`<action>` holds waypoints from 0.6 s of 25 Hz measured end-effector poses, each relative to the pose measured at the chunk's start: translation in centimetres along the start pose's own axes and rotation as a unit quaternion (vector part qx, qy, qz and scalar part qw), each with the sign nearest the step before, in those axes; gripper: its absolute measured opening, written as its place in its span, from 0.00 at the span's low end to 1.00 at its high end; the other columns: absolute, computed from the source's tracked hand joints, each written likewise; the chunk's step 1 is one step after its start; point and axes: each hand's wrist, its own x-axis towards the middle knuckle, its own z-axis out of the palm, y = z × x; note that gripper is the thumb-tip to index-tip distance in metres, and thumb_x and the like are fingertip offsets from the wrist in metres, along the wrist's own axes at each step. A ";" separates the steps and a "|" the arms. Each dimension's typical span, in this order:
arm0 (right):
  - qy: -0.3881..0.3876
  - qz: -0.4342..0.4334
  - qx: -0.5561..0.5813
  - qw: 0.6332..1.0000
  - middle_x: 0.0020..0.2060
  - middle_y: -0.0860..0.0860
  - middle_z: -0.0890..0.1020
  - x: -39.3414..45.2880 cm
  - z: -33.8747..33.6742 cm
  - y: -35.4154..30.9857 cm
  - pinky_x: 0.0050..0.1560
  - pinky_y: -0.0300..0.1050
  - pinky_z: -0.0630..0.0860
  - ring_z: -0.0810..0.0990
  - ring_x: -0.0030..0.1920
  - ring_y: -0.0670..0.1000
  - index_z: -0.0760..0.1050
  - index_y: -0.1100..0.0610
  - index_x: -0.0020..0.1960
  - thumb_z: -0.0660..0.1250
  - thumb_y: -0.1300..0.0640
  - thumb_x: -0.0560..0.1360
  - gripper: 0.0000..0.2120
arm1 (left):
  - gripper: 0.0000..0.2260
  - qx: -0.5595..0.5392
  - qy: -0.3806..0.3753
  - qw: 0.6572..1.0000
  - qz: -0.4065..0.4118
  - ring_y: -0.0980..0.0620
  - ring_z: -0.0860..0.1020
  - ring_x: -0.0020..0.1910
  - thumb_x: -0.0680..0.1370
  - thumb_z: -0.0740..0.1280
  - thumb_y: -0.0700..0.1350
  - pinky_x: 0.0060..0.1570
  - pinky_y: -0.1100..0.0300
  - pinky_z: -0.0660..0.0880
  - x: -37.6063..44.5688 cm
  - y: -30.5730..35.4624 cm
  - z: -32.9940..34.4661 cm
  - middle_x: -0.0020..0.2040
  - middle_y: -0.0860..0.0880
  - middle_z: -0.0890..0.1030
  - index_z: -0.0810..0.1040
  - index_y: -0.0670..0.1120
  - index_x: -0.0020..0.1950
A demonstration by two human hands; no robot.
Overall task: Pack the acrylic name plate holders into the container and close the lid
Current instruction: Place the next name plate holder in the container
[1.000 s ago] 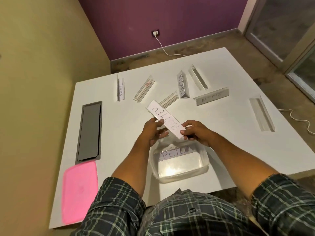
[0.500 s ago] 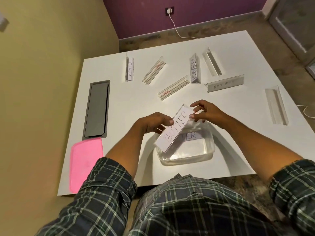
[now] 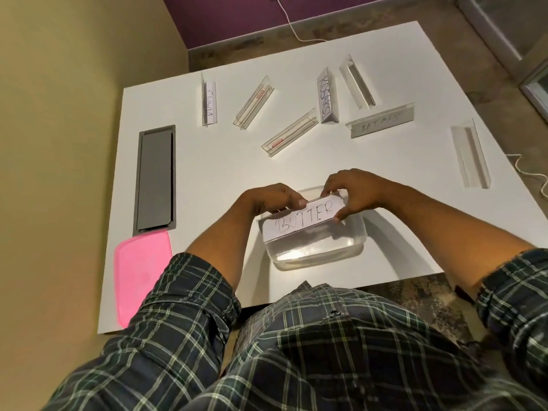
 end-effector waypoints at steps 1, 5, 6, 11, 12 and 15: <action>-0.018 -0.013 -0.050 0.998 0.55 0.41 0.80 0.1 0.3 -0.2 0.57 0.48 0.74 0.77 0.54 0.47 0.77 0.44 0.63 0.74 0.31 0.58 0.36 | 0.13 0.001 -0.006 1.000 -0.001 0.48 0.80 0.50 0.81 0.68 0.44 0.60 0.49 0.76 0.1 0.0 0.3 0.53 0.44 0.83 0.82 0.39 0.61; -0.025 -0.069 -0.102 0.992 0.54 0.44 0.83 -0.4 2.1 -0.5 0.47 0.44 0.74 0.81 0.51 0.50 0.78 0.49 0.62 0.73 0.37 0.64 0.30 | 0.11 0.054 -0.005 0.999 0.007 0.54 0.80 0.43 0.77 0.72 0.49 0.53 0.57 0.77 0.6 -0.4 1.1 0.45 0.48 0.85 0.86 0.43 0.53; -0.020 -0.067 -0.102 0.992 0.53 0.44 0.83 -0.7 2.5 -0.4 0.47 0.45 0.75 0.81 0.51 0.50 0.78 0.49 0.62 0.74 0.37 0.64 0.29 | 0.11 0.082 0.006 0.997 0.014 0.55 0.80 0.43 0.75 0.74 0.51 0.53 0.57 0.77 0.7 -0.5 1.1 0.45 0.48 0.86 0.87 0.44 0.51; -0.021 -0.057 -0.192 0.979 0.45 0.46 0.82 -2.1 3.2 0.4 0.40 0.46 0.76 0.81 0.46 0.52 0.79 0.50 0.52 0.73 0.40 0.65 0.21 | 0.12 0.297 0.049 0.954 0.002 0.56 0.77 0.37 0.65 0.80 0.55 0.38 0.61 0.72 0.9 -2.4 1.0 0.31 0.59 0.81 0.82 0.50 0.33; -0.023 -0.051 -0.207 0.977 0.44 0.46 0.81 -2.3 3.3 0.5 0.39 0.46 0.75 0.81 0.45 0.52 0.78 0.50 0.51 0.72 0.40 0.65 0.19 | 0.13 0.347 0.060 0.936 -0.005 0.54 0.76 0.38 0.66 0.80 0.55 0.37 0.61 0.71 0.9 -2.9 1.3 0.32 0.58 0.79 0.80 0.50 0.34; -0.036 -0.047 -0.237 0.970 0.46 0.46 0.82 -2.1 4.3 0.1 0.39 0.46 0.75 0.81 0.47 0.52 0.77 0.50 0.51 0.71 0.45 0.67 0.16 | 0.10 0.494 0.103 0.863 0.001 0.46 0.81 0.48 0.70 0.75 0.50 0.42 0.58 0.75 1.0 -4.4 2.7 0.47 0.49 0.83 0.83 0.48 0.49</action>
